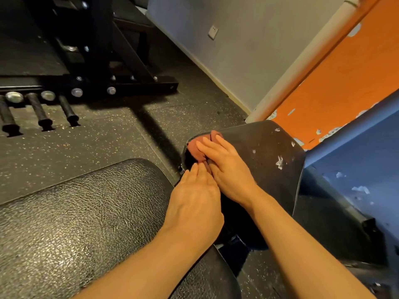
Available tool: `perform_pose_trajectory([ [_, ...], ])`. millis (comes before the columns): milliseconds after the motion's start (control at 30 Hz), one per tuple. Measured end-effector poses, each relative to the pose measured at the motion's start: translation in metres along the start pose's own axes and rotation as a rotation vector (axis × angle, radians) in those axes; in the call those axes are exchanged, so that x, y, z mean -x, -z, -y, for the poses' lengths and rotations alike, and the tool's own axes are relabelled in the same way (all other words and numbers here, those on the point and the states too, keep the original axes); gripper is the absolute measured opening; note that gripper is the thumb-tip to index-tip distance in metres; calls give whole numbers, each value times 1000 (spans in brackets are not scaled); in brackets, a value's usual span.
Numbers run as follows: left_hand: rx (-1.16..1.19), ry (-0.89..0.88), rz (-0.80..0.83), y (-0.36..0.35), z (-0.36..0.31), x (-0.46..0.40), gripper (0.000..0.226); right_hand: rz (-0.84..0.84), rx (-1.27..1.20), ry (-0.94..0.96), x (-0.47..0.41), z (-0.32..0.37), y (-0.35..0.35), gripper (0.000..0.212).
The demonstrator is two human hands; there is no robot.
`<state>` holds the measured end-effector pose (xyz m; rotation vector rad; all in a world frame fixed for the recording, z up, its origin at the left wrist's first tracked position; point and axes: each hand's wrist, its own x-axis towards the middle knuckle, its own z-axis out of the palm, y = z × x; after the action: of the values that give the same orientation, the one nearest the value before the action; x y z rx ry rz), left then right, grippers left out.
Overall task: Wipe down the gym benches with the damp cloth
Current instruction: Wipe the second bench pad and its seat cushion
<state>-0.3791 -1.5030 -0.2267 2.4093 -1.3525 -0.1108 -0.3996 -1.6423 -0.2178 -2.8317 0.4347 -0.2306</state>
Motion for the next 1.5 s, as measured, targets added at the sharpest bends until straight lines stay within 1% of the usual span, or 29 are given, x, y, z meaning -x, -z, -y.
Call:
perform_pose_trajectory([
  [100, -15, -17, 22, 1, 1, 1, 68, 29, 31, 11, -10, -16, 4, 53],
  [167, -12, -20, 41, 1, 3, 1, 68, 20, 86, -59, -21, -33, 7, 54],
  [267, -2, -21, 41, 1, 3, 0, 68, -13, 146, -218, -34, -44, 9, 49],
  [333, 7, -15, 39, 0, 3, 0, 69, 2, 179, -242, -36, -39, 7, 47],
  [400, -2, -12, 44, 0, 1, -1, 69, 31, 179, -183, -33, -31, 5, 46],
  [467, -21, -11, 50, -1, 1, -2, 68, 34, 114, -106, -26, -23, 1, 46],
  [567, -33, -14, 60, -1, 0, 0, 68, 57, 31, -57, -18, -18, -2, 46],
  [667, -43, -25, 59, 1, 1, 1, 67, 74, 66, 2, -28, -31, 0, 47],
  [733, -31, -32, 51, 1, 1, 2, 67, 84, 90, -13, -40, -43, 4, 48],
  [800, 14, -19, 0, 2, 1, 1, 67, 53, 110, -50, -49, -42, 5, 42],
  [900, 111, 19, -82, 3, 1, -1, 63, -19, 119, -59, -48, -24, -3, 41],
  [933, 130, 28, -101, 4, 1, -1, 62, -31, 98, -35, -44, -20, -7, 41],
  [1067, 198, 57, -145, 7, 0, 2, 52, 11, 12, 17, -33, -22, -12, 40],
  [1133, 199, 42, -142, 7, 2, 3, 57, 29, 43, 14, -36, -33, -8, 41],
  [1200, 175, 11, -113, 7, 3, 4, 63, 20, 78, -42, -35, -48, -2, 41],
  [1300, 155, -35, -104, 5, 4, 4, 61, -67, 83, -227, -17, -70, 10, 38],
  [1333, 170, -43, -113, 5, 3, 4, 58, -100, 84, -282, -9, -74, 13, 37],
  [1400, 232, -31, -152, 4, 4, 3, 44, -142, 92, -352, 4, -73, 11, 37],
  [1467, 267, -7, -184, 3, 4, 1, 34, -131, 92, -358, 11, -61, 7, 38],
  [1500, 267, -5, -185, 2, 4, 1, 32, -116, 85, -336, 15, -52, 5, 40],
])
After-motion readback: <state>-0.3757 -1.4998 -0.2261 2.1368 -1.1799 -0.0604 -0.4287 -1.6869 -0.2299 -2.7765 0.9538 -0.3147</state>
